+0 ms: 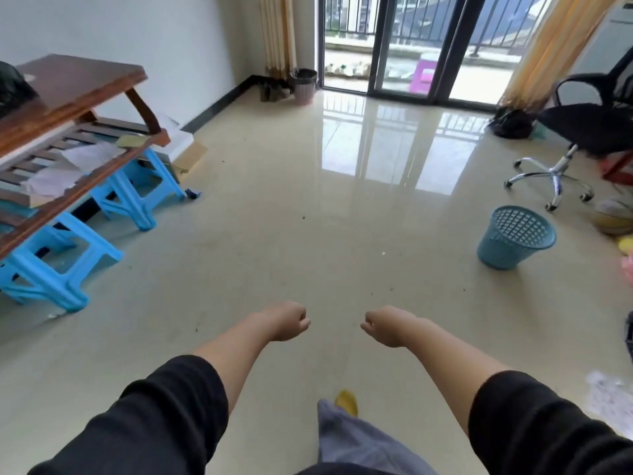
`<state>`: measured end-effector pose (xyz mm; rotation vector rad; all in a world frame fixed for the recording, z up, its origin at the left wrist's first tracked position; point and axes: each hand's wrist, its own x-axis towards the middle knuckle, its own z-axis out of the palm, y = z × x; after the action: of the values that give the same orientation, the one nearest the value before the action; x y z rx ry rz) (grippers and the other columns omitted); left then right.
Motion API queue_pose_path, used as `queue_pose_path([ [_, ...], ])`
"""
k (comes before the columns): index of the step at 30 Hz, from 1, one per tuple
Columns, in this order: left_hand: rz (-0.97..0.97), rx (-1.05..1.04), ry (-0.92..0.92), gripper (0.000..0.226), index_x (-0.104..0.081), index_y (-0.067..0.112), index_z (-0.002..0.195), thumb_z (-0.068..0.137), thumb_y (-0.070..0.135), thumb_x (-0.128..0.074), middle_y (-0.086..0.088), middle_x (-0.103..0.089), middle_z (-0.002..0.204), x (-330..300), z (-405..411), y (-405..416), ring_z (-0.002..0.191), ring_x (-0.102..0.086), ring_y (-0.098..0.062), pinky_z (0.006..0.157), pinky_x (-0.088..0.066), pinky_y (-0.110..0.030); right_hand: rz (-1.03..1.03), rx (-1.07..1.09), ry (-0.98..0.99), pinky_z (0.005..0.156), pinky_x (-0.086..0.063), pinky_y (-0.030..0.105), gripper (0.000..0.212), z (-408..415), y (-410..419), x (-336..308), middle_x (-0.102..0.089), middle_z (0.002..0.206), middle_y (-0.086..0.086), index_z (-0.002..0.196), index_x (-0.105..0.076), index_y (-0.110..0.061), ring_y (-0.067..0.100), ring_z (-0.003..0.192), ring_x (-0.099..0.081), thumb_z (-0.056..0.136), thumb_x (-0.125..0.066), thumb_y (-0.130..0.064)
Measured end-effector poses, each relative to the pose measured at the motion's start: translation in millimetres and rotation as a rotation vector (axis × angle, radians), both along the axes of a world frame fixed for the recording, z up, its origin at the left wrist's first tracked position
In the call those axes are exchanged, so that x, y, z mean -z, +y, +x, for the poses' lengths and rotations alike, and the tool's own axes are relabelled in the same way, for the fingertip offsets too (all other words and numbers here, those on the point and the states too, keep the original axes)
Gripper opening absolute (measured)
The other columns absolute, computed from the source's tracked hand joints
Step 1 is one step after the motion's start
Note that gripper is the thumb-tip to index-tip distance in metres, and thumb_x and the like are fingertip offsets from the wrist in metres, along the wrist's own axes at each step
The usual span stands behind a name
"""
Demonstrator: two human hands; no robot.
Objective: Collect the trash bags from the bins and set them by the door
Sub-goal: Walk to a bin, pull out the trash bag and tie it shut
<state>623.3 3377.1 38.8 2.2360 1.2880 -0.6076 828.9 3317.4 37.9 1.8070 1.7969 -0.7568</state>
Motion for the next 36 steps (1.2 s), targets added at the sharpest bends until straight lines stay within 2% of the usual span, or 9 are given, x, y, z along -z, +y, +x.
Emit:
queue_pose_path([
  [4, 0.016, -0.022, -0.017, 0.039, -0.058, 0.008, 0.117, 0.099, 0.033, -0.035, -0.013, -0.059, 0.127, -9, 44, 99, 0.114, -0.056, -0.030, 0.089, -0.042, -0.033, -0.022, -0.011, -0.028, 0.103, -0.036, 0.039, 0.046, 51, 106, -12, -0.044, 0.142, 0.013, 0.138, -0.038, -0.006, 0.031, 0.131, -0.041, 0.103, -0.023, -0.032],
  [14, 0.024, -0.052, -0.017, 0.039, -0.059, 0.008, 0.119, 0.099, 0.033, -0.036, -0.015, -0.059, 0.127, 5, 95, 348, 0.115, -0.055, -0.031, 0.092, -0.043, -0.035, -0.017, -0.018, -0.006, 0.107, -0.031, 0.036, 0.048, 102, 363, -14, -0.039, 0.148, 0.010, 0.140, -0.037, -0.007, 0.027, 0.136, -0.037, 0.102, -0.023, -0.034],
  [22, 0.070, 0.013, 0.017, 0.038, -0.058, 0.011, 0.118, 0.099, 0.034, -0.036, -0.012, -0.059, 0.127, -15, 120, 590, 0.115, -0.056, -0.030, 0.090, -0.044, -0.034, 0.039, 0.031, 0.017, 0.105, -0.034, 0.036, 0.047, 124, 590, -31, -0.044, 0.143, 0.011, 0.136, -0.040, -0.006, 0.028, 0.131, -0.042, 0.102, -0.023, -0.034],
  [27, 0.071, 0.042, 0.017, 0.037, -0.059, 0.010, 0.117, 0.099, 0.032, -0.036, -0.012, -0.060, 0.126, -27, 143, 712, 0.113, -0.057, -0.030, 0.090, -0.044, -0.034, 0.031, 0.018, 0.004, 0.103, -0.035, 0.036, 0.047, 139, 707, -33, -0.045, 0.142, 0.013, 0.135, -0.041, -0.004, 0.029, 0.130, -0.043, 0.103, -0.023, -0.032],
  [36, 0.052, -0.042, 0.035, 0.039, -0.058, 0.010, 0.118, 0.099, 0.034, -0.035, -0.011, -0.060, 0.124, -10, 195, 937, 0.112, -0.056, -0.029, 0.088, -0.044, -0.034, 0.028, -0.065, -0.017, 0.103, -0.036, 0.037, 0.048, 199, 949, -10, -0.047, 0.140, 0.015, 0.135, -0.042, -0.002, 0.031, 0.128, -0.045, 0.103, -0.024, -0.033],
])
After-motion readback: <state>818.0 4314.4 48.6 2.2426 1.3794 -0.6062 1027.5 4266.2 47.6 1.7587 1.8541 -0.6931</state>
